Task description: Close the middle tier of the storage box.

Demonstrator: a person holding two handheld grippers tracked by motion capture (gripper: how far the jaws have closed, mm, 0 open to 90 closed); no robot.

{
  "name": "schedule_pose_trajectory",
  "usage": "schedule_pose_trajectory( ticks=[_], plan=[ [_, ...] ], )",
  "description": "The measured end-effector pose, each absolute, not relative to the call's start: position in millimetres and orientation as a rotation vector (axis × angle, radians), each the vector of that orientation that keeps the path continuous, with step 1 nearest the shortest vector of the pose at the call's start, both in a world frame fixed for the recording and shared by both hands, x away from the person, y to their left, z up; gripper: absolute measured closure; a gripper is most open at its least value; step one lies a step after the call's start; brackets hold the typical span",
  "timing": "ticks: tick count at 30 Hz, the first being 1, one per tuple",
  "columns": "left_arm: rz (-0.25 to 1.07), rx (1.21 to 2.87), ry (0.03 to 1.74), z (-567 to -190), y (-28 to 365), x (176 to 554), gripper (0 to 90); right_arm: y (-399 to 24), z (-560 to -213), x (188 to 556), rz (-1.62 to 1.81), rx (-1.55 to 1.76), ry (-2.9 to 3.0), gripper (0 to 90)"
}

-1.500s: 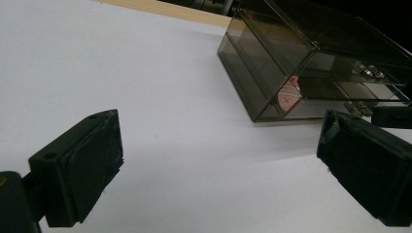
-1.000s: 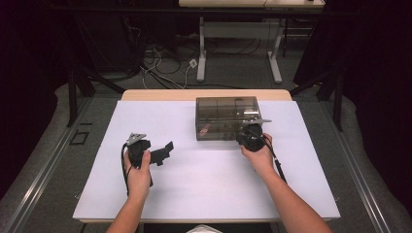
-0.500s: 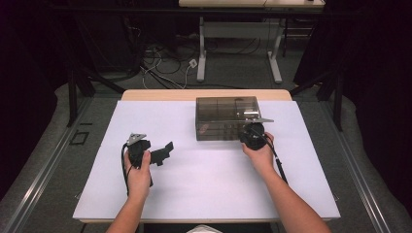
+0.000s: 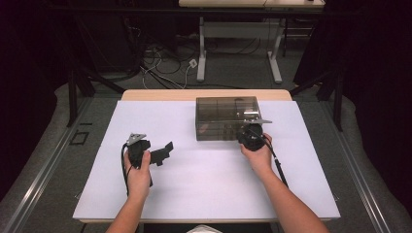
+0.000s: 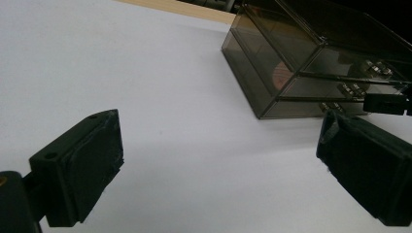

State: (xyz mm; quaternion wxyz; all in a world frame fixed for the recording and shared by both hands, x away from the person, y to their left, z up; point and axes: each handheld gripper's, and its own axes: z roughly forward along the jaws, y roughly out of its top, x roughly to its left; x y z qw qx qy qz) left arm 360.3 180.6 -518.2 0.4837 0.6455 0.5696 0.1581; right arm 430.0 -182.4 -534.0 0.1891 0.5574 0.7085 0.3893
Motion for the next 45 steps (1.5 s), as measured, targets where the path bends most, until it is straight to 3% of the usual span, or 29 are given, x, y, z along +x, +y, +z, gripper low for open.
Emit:
schedule_pose_trajectory(
  ticks=[12, 32, 45],
  plan=[
    [0.376, 1.554, 1.397, -518, 182, 361, 3.1, -177, -529, 422, 1.14, 1.543, 2.025, 81.2],
    [0.38, 1.544, 1.408, -519, 185, 363, 3.4, -177, -514, 408, 1.182, 1.441, 2.044, 50.2],
    [0.378, 1.544, 1.406, -515, 185, 361, 3.5, -177, -501, 393, 1.204, 1.29, 2.109, 37.5]
  ],
)
